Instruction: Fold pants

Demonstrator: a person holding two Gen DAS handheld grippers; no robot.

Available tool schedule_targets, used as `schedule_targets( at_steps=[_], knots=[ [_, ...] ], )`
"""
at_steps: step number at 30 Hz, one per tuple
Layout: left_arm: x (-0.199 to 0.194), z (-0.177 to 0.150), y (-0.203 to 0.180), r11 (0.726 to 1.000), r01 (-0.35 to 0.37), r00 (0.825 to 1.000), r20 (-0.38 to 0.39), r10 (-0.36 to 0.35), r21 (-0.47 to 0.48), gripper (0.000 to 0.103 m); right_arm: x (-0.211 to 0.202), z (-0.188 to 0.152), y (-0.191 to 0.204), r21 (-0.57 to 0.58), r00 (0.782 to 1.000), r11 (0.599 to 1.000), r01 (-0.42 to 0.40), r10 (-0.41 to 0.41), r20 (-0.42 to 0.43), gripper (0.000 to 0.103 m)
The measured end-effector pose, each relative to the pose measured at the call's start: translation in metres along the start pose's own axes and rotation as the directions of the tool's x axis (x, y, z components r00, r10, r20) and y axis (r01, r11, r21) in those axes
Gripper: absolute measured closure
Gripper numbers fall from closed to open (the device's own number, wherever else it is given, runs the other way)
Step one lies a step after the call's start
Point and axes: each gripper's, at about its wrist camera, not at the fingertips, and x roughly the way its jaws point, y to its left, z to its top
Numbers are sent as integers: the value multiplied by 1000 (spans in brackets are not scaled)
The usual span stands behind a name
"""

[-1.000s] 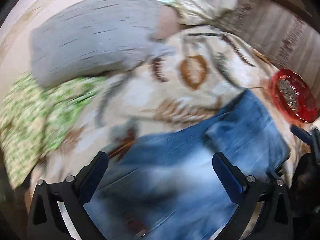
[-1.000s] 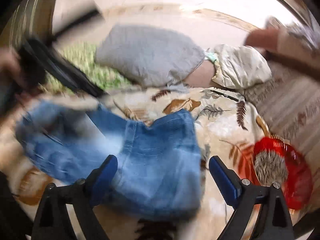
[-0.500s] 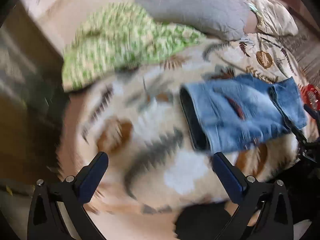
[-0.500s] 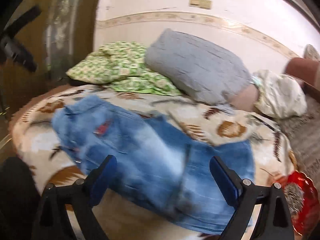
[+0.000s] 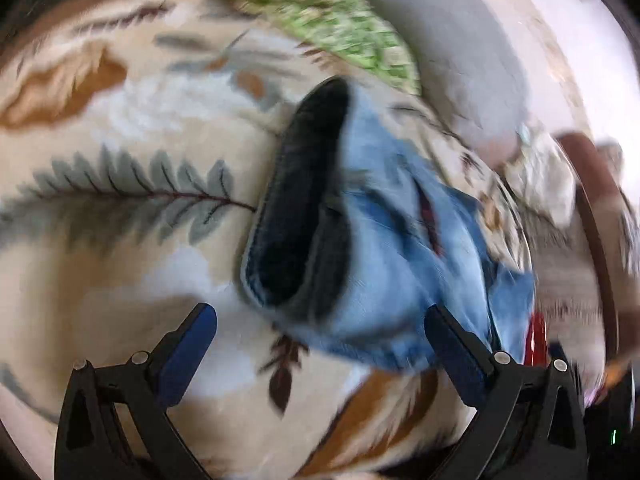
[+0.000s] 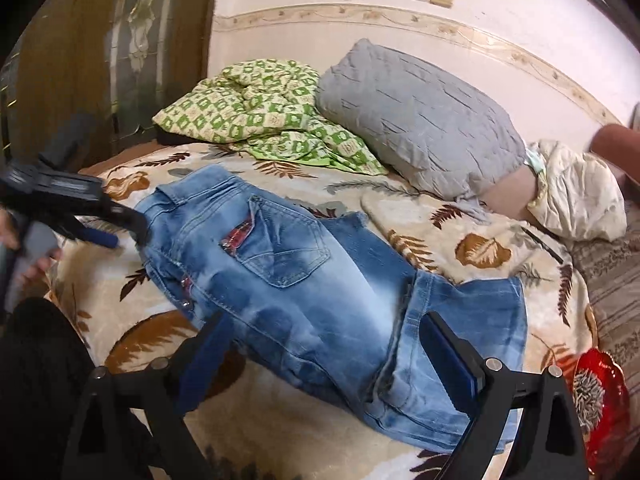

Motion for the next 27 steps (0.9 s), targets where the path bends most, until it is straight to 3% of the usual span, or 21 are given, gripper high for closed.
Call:
schedule_targets(
  at_steps=[1, 4, 8, 10, 15, 19, 23, 27],
  knots=[
    [10, 0, 0, 1000, -14, 1000, 9, 14, -5, 0, 1, 2, -1, 9, 1000, 1000, -7, 7, -5, 7],
    [15, -9, -20, 986, -68, 993, 102, 53, 150, 3, 3, 12, -4, 25, 999, 999, -42, 42, -12, 7],
    [14, -7, -7, 992, 0, 994, 107, -14, 130, 48, 5, 38, -12, 28, 995, 994, -102, 102, -6, 7],
    [14, -4, 2, 991, 39, 994, 100, -52, 128, 54, 9, 55, -16, 40, 989, 988, -148, 148, -4, 7],
    [11, -3, -6, 976, -3, 994, 109, -21, 218, 55, 38, 103, -11, 54, 954, 957, -285, 288, -78, 7],
    [11, -6, -6, 964, -9, 993, 118, -23, 267, 55, 81, 140, 18, -7, 937, 956, -294, 287, -201, 7],
    [11, -15, -8, 945, -43, 988, 157, -9, 325, 55, 130, 171, 46, -28, 888, 938, -345, 317, -333, 7],
    [12, -18, -10, 930, -64, 985, 175, 0, 362, 55, 179, 199, 84, -117, 855, 933, -340, 254, -453, 7]
  ],
)
